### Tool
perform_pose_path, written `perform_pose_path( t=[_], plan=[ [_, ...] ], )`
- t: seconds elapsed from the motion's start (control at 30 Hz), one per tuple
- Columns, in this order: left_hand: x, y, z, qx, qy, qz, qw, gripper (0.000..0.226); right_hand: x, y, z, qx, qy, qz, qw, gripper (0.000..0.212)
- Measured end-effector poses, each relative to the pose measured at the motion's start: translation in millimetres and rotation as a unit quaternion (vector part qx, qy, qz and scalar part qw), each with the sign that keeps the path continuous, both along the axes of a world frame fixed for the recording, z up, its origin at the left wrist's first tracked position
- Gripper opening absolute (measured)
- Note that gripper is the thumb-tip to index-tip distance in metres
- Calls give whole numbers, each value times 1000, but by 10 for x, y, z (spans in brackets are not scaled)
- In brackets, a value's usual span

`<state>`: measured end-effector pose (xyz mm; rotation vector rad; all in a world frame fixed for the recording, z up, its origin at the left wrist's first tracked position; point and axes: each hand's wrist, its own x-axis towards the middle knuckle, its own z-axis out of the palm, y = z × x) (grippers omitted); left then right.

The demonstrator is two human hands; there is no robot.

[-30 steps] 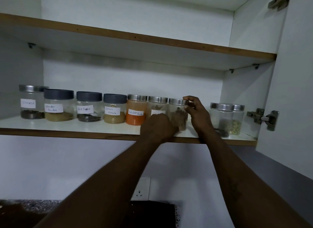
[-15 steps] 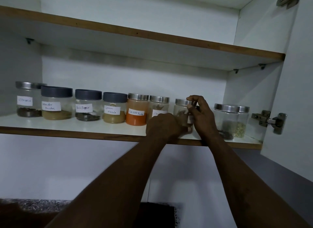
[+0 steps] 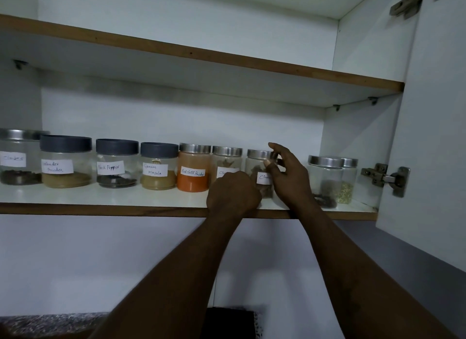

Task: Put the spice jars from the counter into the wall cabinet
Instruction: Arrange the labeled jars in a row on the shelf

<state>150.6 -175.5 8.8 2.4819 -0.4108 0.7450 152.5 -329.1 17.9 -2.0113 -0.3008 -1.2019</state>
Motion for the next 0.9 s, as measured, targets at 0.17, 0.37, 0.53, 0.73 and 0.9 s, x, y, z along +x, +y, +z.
perform_pose_path(
  t=[0.17, 0.37, 0.53, 0.73, 0.9],
  plan=[
    [-13, -25, -22, 9, -27, 30, 999, 27, 33, 0, -31, -42, -3, -22, 999, 51],
    [8, -45, -38, 9, -42, 40, 998, 28, 21, 23, -45, -75, -9, -49, 996, 67],
    [-29, -46, -54, 4, -60, 49, 997, 31, -257, 85, 7, -107, -90, -95, 986, 54],
    [-43, -49, -50, 67, -79, 21, 994, 26, -833, -399, 485, -244, -112, -282, 921, 34],
    [-88, -310, 10, 153, -82, -92, 980, 28, -974, -895, 488, -296, 142, -351, 877, 52]
  ],
)
